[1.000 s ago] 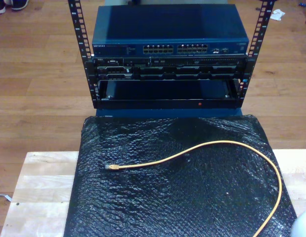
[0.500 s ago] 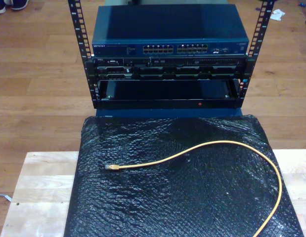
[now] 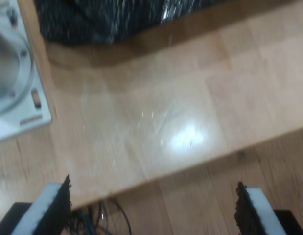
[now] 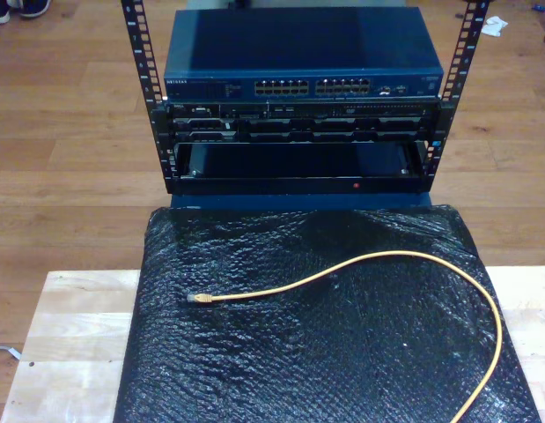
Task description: Grab the cable and plug it in
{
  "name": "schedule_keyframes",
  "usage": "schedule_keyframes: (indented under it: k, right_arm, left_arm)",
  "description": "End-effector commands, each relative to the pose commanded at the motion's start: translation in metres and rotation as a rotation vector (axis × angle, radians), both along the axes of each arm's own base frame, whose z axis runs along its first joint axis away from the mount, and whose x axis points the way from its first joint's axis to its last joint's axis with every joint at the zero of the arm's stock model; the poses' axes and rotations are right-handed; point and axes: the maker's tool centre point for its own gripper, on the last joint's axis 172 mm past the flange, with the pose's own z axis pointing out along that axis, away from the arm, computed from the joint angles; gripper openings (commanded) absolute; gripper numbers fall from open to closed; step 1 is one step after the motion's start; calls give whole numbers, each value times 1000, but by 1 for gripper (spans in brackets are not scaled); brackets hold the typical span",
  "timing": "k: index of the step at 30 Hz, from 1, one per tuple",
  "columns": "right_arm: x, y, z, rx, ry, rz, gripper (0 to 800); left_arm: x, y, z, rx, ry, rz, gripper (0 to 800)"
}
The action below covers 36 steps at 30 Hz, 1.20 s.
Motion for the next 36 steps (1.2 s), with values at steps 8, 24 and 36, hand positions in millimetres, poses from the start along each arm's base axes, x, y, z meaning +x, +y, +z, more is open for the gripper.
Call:
schedule_keyframes:
  k: [8,24,36]
  right_arm:
    - [29,20,13,40,19,-16,796]
    - [82,76,34,72,54,29,796]
    - [118,137,54,95,66,97,796]
  left_arm:
    - [19,-15,1,-2,33,16,800]
    - [57,-46,7,-4,65,59,800]
    - [81,-78,11,-32,80,75,800]
